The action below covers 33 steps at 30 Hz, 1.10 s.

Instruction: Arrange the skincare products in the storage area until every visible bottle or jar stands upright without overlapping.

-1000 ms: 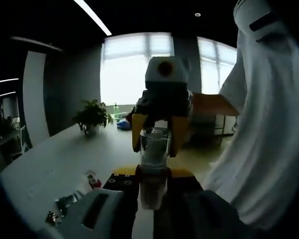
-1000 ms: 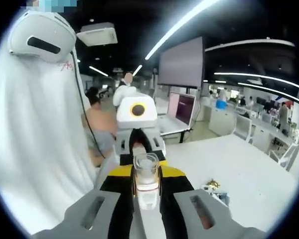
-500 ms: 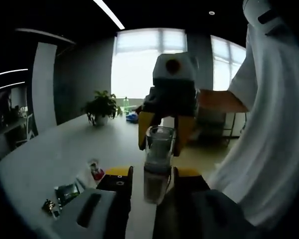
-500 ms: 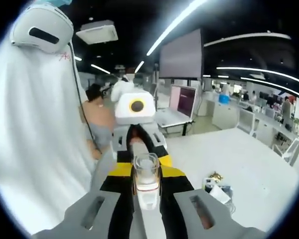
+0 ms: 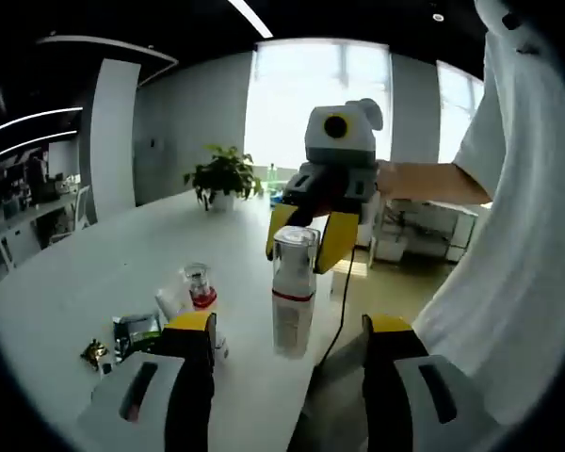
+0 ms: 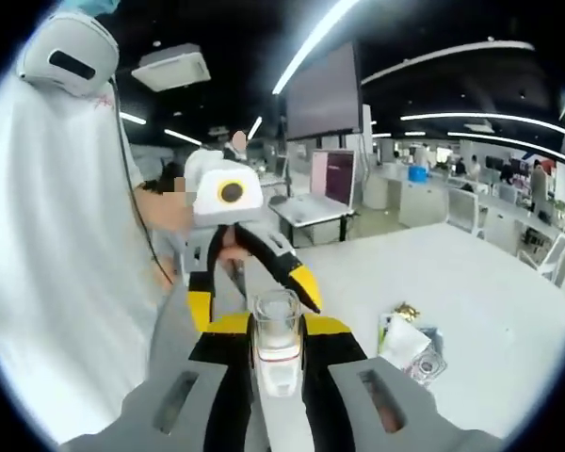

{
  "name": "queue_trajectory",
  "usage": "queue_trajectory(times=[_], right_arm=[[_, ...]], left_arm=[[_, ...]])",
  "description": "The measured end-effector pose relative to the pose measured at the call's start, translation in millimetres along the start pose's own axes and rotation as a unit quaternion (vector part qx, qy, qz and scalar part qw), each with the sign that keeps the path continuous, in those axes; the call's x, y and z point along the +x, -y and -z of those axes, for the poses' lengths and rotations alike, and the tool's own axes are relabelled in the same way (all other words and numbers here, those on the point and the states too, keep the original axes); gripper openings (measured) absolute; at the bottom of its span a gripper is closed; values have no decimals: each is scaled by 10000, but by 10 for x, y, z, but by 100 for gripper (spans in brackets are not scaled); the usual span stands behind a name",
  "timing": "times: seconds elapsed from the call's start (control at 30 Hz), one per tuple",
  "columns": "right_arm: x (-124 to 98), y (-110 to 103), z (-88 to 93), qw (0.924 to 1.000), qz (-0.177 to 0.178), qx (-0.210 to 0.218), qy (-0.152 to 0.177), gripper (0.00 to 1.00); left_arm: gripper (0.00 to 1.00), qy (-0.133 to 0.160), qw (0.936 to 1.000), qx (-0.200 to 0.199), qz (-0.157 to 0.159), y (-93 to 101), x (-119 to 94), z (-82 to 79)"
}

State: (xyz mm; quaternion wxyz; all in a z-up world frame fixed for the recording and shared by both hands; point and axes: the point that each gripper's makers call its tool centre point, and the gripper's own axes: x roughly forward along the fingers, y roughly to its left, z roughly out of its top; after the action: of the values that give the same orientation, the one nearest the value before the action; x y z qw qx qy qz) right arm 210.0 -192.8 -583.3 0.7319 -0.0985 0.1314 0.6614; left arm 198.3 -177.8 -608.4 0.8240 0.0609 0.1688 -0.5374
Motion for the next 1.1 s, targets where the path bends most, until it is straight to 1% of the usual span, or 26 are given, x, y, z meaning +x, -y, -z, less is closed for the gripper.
queue_trajectory(times=[0.07, 0.13, 0.2, 0.27, 0.37, 0.43, 0.5, 0.6, 0.7, 0.83, 0.93, 0.97, 1.1], right_arm=[[12, 59, 64, 10000, 42, 53, -22, 17], [38, 125, 149, 9999, 101, 92, -48, 17], [62, 177, 233, 9998, 156, 109, -110, 17], [81, 263, 338, 9992, 317, 148, -201, 17], [91, 403, 513, 9978, 554, 157, -339, 17], [102, 455, 625, 9971, 605, 178, -433, 17], [110, 484, 698, 9971, 594, 207, -424, 17], [128, 526, 787, 9973, 578, 198, -417, 17], [139, 587, 884, 9972, 602, 139, -415, 18], [137, 648, 1018, 9971, 624, 60, -430, 18], [126, 686, 1070, 9976, 617, 47, -323, 18], [128, 711, 1073, 9977, 637, 58, -221, 18], [143, 789, 1171, 9975, 668, 51, -217, 18]], left_arm=[[63, 18, 9999, -89, -137, -49, -22, 24], [67, 12, 9993, -156, -347, -119, -51, 62], [72, -54, 9984, -185, -539, -177, -78, 124], [76, -112, 9973, -251, -682, -213, -104, 182], [79, -110, 9955, -412, -850, -246, -161, 237], [82, -82, 9942, -519, -941, -257, -201, 253], [84, -54, 9922, -621, -1083, -280, -255, 276], [89, -97, 9884, -724, -1333, -342, -335, 333], [94, -66, 9843, -841, -1548, -375, -418, 344], [97, -113, 9789, -940, -1811, -435, -520, 409], [99, -143, 9734, -1030, -2043, -484, -607, 453], [99, -139, 9710, -1070, -2134, -504, -649, 464], [99, -79, 9630, -1166, -2428, -539, -792, 463]])
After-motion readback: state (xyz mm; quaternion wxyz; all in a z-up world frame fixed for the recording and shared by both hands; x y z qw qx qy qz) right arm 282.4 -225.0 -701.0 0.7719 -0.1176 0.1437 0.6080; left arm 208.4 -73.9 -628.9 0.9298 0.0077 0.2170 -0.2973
